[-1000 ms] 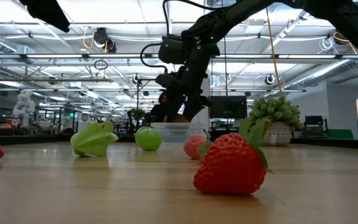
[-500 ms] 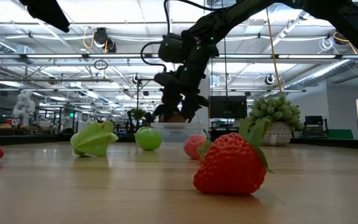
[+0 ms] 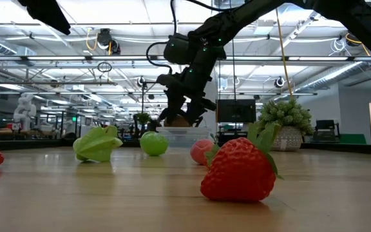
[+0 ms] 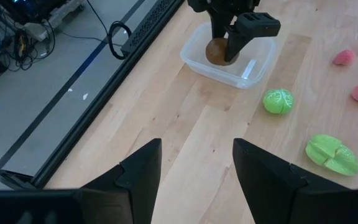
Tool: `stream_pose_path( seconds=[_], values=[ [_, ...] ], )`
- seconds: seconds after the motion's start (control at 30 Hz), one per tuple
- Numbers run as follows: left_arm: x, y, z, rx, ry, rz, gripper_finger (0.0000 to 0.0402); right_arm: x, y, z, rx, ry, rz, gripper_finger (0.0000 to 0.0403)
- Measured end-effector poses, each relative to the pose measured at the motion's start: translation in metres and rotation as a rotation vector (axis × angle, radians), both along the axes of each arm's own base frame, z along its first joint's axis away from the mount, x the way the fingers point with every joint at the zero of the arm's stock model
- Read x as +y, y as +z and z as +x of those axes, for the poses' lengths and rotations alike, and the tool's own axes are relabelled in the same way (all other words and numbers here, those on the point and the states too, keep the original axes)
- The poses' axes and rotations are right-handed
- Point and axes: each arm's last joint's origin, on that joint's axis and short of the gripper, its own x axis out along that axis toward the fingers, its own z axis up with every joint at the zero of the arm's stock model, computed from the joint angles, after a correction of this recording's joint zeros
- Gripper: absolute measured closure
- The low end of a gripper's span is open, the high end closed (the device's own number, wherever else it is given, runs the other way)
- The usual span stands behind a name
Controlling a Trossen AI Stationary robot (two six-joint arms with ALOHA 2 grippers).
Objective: Pick and placing Produce into tupperware
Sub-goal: Put the kiwi into the transparent bin
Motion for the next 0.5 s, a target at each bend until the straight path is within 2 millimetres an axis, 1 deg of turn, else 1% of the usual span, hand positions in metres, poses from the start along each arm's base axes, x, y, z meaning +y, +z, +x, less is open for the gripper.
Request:
stream_pose_path(
  seconds=[0.23, 0.5],
  values=[
    [0.0, 0.0, 0.0, 0.0, 0.0, 0.0, 0.0197, 0.0024, -0.0033, -0.0074, 0.085, 0.01, 0.018, 0.0163],
    [0.0, 0.0001, 0.0001, -0.001, 0.0, 0.0, 0.0197, 0.0021, -0.0035, -0.008, 0.093, 0.032, 0.007, 0.0163]
  ],
)
